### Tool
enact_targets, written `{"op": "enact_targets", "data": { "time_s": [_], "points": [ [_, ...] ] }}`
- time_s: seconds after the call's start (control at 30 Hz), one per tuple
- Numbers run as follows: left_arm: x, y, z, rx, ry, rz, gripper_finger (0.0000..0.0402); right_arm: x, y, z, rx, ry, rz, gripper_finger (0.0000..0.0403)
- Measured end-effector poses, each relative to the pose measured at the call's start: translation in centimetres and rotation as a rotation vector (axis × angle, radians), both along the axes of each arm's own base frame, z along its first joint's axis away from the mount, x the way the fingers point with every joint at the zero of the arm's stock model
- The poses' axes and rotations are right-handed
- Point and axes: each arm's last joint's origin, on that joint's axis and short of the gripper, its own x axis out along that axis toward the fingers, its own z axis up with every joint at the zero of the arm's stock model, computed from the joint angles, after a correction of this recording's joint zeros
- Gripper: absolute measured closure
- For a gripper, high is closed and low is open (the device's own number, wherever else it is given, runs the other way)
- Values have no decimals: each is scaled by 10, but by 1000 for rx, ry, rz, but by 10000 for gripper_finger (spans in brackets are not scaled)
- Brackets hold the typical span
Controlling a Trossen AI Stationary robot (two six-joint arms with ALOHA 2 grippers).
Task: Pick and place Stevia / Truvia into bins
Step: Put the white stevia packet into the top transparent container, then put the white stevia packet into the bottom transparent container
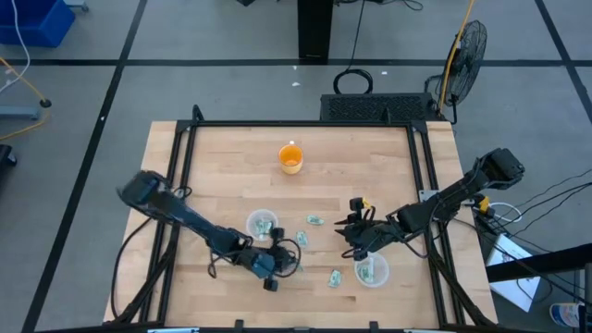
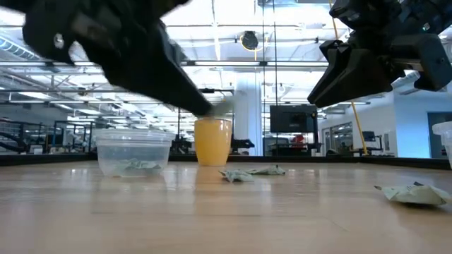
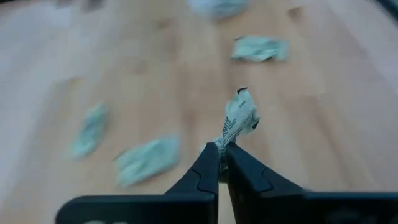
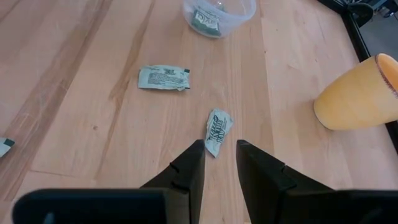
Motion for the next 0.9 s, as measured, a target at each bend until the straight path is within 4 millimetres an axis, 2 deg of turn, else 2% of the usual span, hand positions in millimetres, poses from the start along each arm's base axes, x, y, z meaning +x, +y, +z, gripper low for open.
{"op": "enact_targets", "data": {
  "time_s": [0.13, 0.3, 0.57, 0.9],
  "points": [
    [-30, 20, 27, 5, 141, 207, 391, 0, 0, 0, 10, -2, -8, 319],
    [-58, 38, 33, 43, 300, 397, 376, 0, 0, 0, 10, -3, -8, 319],
    [-63, 46, 12, 54, 380, 483, 385, 0, 0, 0, 10, -3, -8, 319],
    [-56, 63, 12, 27, 395, 532, 307, 0, 0, 0, 54, -15, -42, 319]
  ]
}}
